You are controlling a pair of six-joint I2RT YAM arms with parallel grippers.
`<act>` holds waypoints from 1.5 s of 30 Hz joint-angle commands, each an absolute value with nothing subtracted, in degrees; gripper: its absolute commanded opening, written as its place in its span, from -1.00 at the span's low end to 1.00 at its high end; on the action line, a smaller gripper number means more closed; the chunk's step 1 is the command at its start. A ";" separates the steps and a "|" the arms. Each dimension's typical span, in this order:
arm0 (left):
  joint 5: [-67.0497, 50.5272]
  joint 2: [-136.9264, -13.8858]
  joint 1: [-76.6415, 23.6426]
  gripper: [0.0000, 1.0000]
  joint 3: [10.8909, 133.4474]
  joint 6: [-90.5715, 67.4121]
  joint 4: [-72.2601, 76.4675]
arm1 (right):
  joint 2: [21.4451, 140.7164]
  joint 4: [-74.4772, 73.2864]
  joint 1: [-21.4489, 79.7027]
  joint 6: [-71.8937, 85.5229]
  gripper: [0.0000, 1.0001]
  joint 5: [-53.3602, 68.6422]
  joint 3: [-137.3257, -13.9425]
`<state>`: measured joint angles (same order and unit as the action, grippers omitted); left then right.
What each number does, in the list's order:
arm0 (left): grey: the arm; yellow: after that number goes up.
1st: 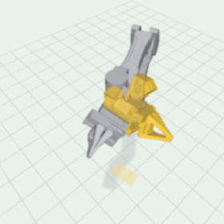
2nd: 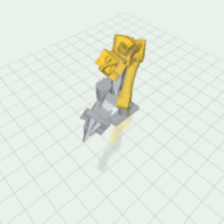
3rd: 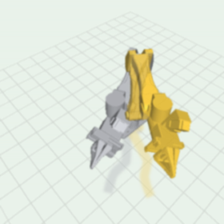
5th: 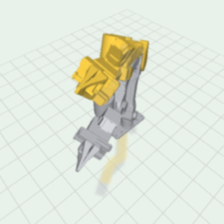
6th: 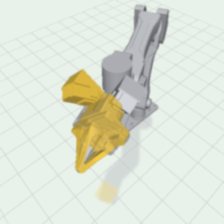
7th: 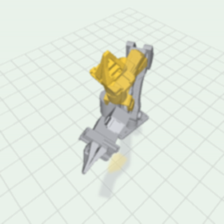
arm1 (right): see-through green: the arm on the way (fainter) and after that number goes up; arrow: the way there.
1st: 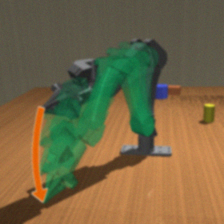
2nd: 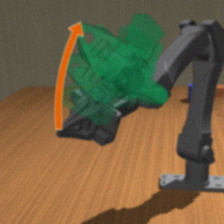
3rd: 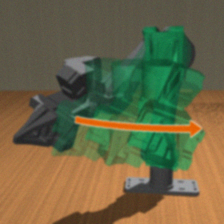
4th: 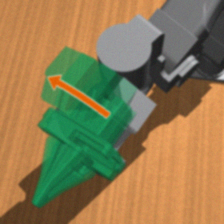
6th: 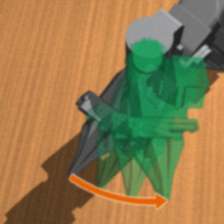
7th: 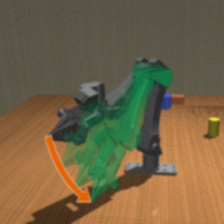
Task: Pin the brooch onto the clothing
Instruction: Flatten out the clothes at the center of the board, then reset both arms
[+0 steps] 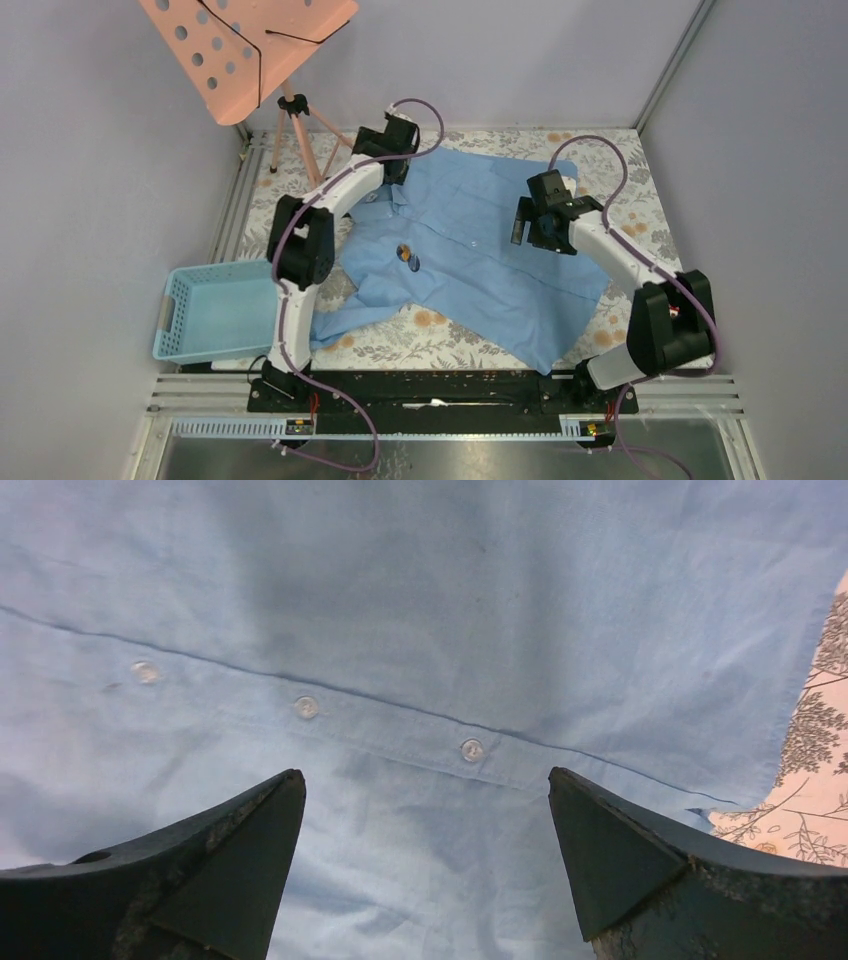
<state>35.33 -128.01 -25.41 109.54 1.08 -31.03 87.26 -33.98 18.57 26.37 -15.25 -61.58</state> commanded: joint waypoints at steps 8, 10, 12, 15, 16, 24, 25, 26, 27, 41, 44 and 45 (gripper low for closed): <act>30.42 -96.34 -31.13 0.93 85.99 -17.04 -30.90 | 70.86 -34.72 18.39 24.08 0.97 -12.19 -56.53; 28.37 -91.00 -32.28 0.93 77.14 -23.32 -31.02 | 68.76 -35.07 18.33 23.87 0.97 -12.42 -55.66; 26.16 -85.55 -33.60 0.93 69.99 -27.75 -30.96 | 66.86 -35.89 18.37 23.52 0.97 -12.97 -55.39; 23.25 -78.32 -36.39 0.93 60.51 -33.91 -31.35 | 64.07 -37.34 18.39 23.04 0.97 -14.65 -55.01; 22.51 -76.31 -37.67 0.93 57.62 -35.90 -31.37 | 63.09 -37.68 18.42 23.03 0.97 -15.13 -54.75; 21.13 -68.53 -45.30 0.93 40.26 -49.09 -31.91 | 57.51 -38.31 18.31 23.90 0.97 -15.33 -51.82; 21.25 -68.00 -45.42 0.93 38.64 -50.22 -31.63 | 56.97 -38.32 18.29 24.05 0.97 -15.16 -51.39; 21.20 -67.42 -45.56 0.93 37.00 -50.94 -30.88 | 56.50 -38.32 18.29 24.23 0.97 -15.06 -50.95; 20.72 -66.87 -45.61 0.93 35.22 -51.58 -29.74 | 55.84 -38.28 18.28 24.47 0.97 -14.96 -50.61; 22.85 -69.73 -54.38 0.92 27.60 -62.12 -28.32 | 50.44 -39.14 18.29 25.22 0.97 -15.62 -47.43; 25.83 -73.62 -58.35 0.94 30.21 -65.66 -31.97 | 49.56 -38.95 18.28 25.16 0.97 -15.90 -47.07; 27.12 -74.37 -59.91 0.95 30.98 -66.90 -33.35 | 49.37 -38.67 18.28 25.02 0.97 -15.88 -46.88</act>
<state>28.42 -69.76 -55.20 30.09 -58.13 -29.69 50.78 -38.44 18.57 24.53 -14.11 -47.22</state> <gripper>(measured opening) 0.964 0.988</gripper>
